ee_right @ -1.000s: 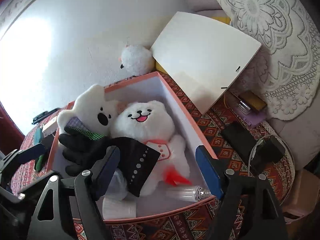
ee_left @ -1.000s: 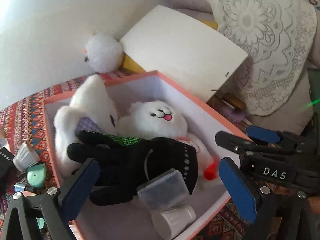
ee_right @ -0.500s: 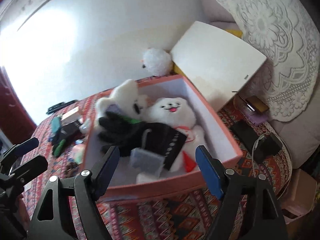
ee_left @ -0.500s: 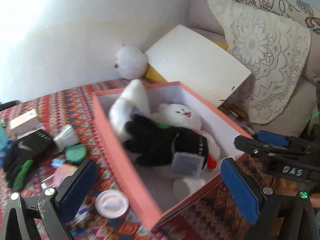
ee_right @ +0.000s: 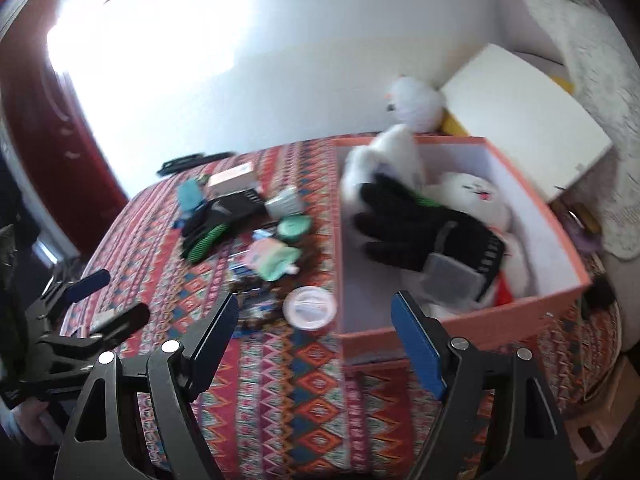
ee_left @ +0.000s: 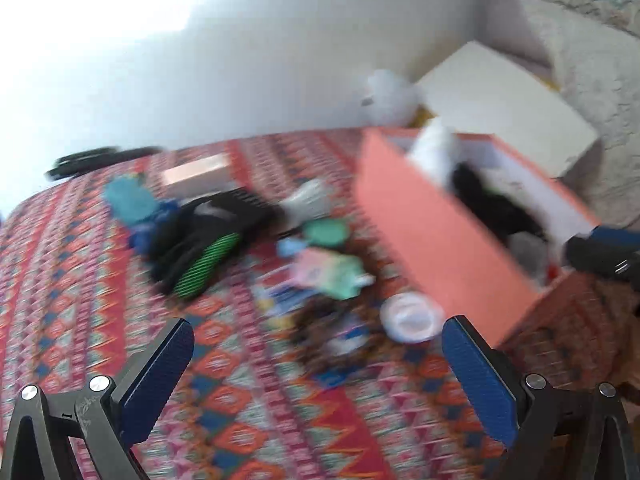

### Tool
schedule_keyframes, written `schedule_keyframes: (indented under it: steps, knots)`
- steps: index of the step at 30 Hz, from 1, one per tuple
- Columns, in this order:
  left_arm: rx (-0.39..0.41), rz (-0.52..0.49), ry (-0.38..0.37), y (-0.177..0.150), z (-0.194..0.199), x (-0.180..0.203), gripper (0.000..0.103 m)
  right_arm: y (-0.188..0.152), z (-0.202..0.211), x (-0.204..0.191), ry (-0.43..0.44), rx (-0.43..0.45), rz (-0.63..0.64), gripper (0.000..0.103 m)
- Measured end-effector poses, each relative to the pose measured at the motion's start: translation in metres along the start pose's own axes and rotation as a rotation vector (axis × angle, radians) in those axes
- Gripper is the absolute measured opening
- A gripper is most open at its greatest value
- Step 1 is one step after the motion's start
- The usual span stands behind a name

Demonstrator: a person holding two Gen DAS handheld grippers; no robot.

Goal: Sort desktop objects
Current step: 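Move both grippers back from the orange box to the pile, then grasp the black Nike glove with the left gripper while the right grasps the blue figurine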

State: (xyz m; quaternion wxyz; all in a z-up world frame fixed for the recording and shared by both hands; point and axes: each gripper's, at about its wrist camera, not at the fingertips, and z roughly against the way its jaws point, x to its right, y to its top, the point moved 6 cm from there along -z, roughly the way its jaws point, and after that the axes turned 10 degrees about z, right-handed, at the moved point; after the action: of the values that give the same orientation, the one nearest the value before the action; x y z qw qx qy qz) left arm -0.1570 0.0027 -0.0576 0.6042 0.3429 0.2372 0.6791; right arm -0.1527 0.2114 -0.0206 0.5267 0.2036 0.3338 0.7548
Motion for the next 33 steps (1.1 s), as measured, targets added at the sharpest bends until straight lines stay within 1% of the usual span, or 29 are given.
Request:
schedule_keyframes:
  steps: [3,7,11,16,20,22,24,25,26,28,29,31,32,33]
  knots:
    - [-0.015,0.012,0.038,-0.005,-0.014,-0.026,0.102,0.013,-0.018,-0.027,0.03,-0.012,0.025,0.081]
    - [-0.041,0.023,0.057,-0.005,-0.037,-0.047,0.102,0.034,-0.049,-0.052,0.064,-0.034,0.019,0.081]
    - [-0.058,0.009,0.065,0.0,-0.067,-0.06,0.102,0.056,-0.082,-0.066,0.088,-0.053,-0.017,0.081]
    - [-0.092,-0.013,0.084,0.011,-0.116,-0.07,0.102,0.074,-0.118,-0.075,0.108,-0.059,-0.033,0.081]
    - [-0.11,-0.088,0.132,0.021,-0.167,-0.064,0.102,0.08,-0.154,-0.074,0.109,-0.091,-0.037,0.081]
    - [-0.08,-0.158,0.199,0.03,-0.186,-0.059,0.102,0.083,-0.173,-0.071,0.102,-0.11,-0.043,0.081]
    - [-0.038,-0.253,0.291,0.039,-0.206,-0.052,0.102,0.086,-0.185,-0.066,0.099,-0.119,-0.049,0.081]
    - [-0.027,-0.279,0.317,0.043,-0.214,-0.051,0.102,0.088,-0.191,-0.064,0.096,-0.121,-0.049,0.081]
    - [-0.026,-0.29,0.328,0.046,-0.221,-0.051,0.102,0.09,-0.195,-0.063,0.089,-0.123,-0.047,0.08]
    - [-0.054,-0.285,0.329,0.051,-0.24,-0.057,0.101,0.094,-0.202,-0.059,0.079,-0.121,-0.044,0.08]
    - [-0.077,-0.269,0.312,0.052,-0.249,-0.061,0.095,0.095,-0.204,-0.057,0.083,-0.119,-0.045,0.08]
    - [-0.151,-0.183,0.23,0.05,-0.263,-0.073,0.027,0.097,-0.205,-0.053,0.081,-0.114,-0.043,0.08]
    - [-0.172,-0.134,0.217,0.05,-0.265,-0.082,0.026,0.097,-0.204,-0.052,0.079,-0.11,-0.041,0.08]
    - [-0.176,-0.089,0.199,0.051,-0.261,-0.088,0.018,0.097,-0.203,-0.052,0.077,-0.107,-0.037,0.08]
